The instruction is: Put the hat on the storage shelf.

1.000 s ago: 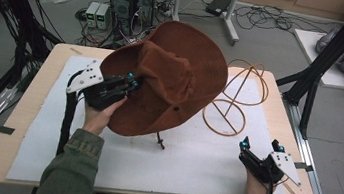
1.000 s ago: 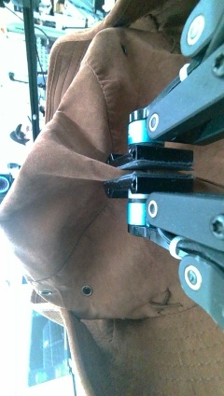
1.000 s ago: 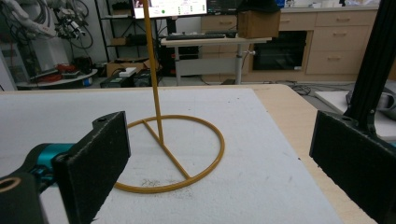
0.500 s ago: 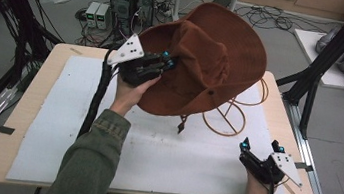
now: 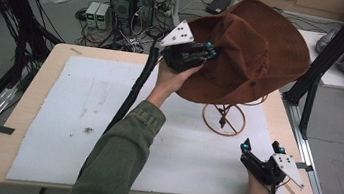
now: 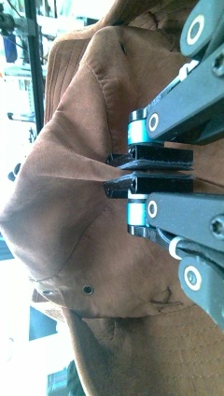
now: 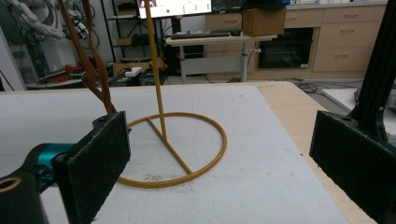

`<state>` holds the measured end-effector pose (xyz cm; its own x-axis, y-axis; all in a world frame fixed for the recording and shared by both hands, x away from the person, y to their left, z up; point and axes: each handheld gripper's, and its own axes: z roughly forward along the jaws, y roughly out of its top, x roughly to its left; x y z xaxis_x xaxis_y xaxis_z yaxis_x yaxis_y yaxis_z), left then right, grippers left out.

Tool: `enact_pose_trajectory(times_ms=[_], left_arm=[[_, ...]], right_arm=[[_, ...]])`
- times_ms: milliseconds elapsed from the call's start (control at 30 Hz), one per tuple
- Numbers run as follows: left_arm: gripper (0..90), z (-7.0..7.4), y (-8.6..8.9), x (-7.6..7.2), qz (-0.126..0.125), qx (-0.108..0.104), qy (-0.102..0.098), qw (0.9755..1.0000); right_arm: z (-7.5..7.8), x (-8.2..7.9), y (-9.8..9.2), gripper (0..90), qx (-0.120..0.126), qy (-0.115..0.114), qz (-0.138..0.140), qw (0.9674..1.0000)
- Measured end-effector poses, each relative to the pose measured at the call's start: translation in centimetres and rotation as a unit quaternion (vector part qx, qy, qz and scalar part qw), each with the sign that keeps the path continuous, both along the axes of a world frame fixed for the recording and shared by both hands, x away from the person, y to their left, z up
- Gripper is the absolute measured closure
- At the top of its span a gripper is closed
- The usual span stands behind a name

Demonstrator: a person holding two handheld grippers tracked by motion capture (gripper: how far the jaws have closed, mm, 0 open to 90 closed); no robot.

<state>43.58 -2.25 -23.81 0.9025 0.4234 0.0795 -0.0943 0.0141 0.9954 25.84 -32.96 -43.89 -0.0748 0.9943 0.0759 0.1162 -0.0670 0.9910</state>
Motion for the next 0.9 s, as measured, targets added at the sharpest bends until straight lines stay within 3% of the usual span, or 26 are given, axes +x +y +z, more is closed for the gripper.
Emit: enact_pose_trajectory(times_ms=[100, 233, 367, 500, 900], left_arm=[[86.8, 0.5, -1.7, 0.6, -0.006, 0.010, 0.000, 0.9999], [86.7, 1.2, -4.1, 1.7, -0.002, 0.044, -0.003, 0.9990], [86.7, 1.3, -4.9, 2.0, -0.010, 0.039, 0.004, 0.9992], [86.7, 0.9, -5.3, 2.3, -0.013, 0.038, 0.016, 0.9991], [86.5, 0.0, -5.4, 2.4, -0.017, 0.065, 0.031, 0.9973]], right_arm=[[0.0, 0.1, -0.1, 4.3, -0.001, 0.002, 0.004, 1.0000], [0.0, 0.2, -0.1, 4.3, -0.002, 0.002, 0.007, 1.0000], [-0.1, 0.2, -0.2, 4.3, 0.000, 0.001, 0.010, 0.9999], [0.0, 0.1, -0.2, 4.3, 0.003, 0.001, 0.009, 0.9999], [0.0, 0.3, 0.0, 4.4, 0.001, 0.002, 0.013, 0.9999]])
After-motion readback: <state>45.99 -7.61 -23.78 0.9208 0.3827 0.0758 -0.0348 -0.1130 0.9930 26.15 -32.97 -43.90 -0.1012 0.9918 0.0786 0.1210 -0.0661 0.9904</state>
